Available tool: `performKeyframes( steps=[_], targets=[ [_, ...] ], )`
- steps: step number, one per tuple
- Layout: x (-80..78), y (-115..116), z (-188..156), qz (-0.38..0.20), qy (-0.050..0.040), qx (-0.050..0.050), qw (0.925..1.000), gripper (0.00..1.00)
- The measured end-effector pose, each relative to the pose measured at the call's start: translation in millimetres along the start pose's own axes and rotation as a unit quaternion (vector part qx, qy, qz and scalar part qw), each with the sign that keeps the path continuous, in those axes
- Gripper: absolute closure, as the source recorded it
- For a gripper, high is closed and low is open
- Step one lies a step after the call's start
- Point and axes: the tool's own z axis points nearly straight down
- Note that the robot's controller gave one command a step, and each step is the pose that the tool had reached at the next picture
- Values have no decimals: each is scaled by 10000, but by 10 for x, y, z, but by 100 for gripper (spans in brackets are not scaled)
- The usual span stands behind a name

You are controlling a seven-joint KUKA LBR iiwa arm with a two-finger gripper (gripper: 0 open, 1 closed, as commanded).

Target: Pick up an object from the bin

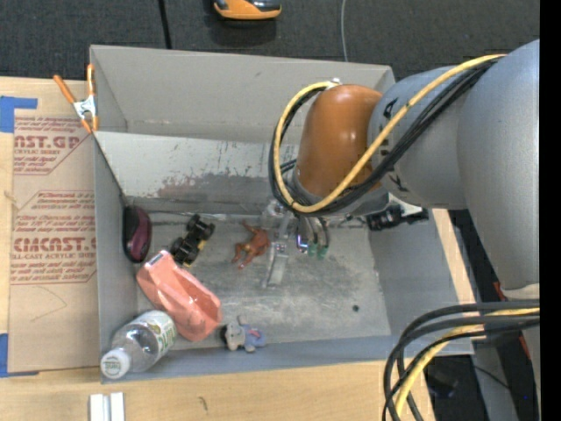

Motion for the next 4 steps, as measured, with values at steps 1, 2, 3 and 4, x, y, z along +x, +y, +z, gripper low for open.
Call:
performKeyframes(
  steps=[1, 2, 3, 4],
  targets=[
    [-33, 121, 401, -639, -5, 5, 9980, 0],
    [-39, 41, 679, 768, -46, -10, 9970, 100],
    [-40, 40, 679, 768, -48, -9, 9970, 100],
    [-18, 15, 623, 766, -17, 2, 9971, 100]
  ],
)
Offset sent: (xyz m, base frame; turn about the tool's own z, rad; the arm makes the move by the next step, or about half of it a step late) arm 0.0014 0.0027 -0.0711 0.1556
